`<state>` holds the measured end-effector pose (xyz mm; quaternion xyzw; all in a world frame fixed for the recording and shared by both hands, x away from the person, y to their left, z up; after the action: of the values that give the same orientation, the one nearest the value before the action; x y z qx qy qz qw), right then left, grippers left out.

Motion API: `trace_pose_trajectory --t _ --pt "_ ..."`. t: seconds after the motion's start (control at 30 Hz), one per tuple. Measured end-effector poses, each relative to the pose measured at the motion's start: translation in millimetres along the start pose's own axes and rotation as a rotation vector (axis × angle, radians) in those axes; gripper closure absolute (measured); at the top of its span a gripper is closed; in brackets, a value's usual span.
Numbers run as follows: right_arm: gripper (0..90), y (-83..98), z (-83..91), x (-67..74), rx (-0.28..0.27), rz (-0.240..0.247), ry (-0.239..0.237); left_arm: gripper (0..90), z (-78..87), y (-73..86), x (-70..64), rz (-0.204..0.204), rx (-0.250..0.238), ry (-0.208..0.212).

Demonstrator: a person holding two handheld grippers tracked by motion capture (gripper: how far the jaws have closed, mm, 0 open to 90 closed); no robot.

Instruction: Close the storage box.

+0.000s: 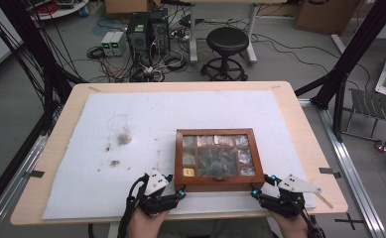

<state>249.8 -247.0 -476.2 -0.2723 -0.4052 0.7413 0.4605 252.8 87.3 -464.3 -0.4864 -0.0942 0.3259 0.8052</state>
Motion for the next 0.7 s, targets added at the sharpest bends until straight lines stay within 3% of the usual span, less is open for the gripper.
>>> trace_pose_trajectory --t 0.2,0.37,0.53,0.63,0.7 --pt "31.8 -1.7 1.1 -3.6 0.021 -0.012 -0.021 42.1 4.1 1.7 2.2 -0.001 0.010 -0.004" --pt "25.0 -2.7 4.8 -12.7 0.032 -0.007 -0.030 38.2 18.1 -2.6 6.5 -0.010 -0.017 0.009" --pt "22.1 -17.1 18.2 -29.6 -0.020 -0.021 -0.003 29.5 40.9 -17.1 17.9 -0.037 -0.078 0.001" --pt "21.6 -34.0 28.4 -38.6 -0.068 -0.022 0.014 25.9 55.3 -28.6 29.2 -0.036 -0.152 0.007" --pt "21.6 -47.8 33.8 -42.6 -0.101 -0.014 0.020 25.7 64.2 -35.8 37.7 -0.050 -0.190 -0.013"
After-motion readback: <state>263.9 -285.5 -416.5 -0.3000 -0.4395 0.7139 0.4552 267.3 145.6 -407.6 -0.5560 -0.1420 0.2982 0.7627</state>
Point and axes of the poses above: each handheld gripper's, and its own axes: z roughly backward along the jaws, y roughly out of its underside, x roughly to its left, the point moved 5 cm from there along -z, roughly forward along the jaws, and after that the axes turned 11 degrees about y, right-handed, at the moved point
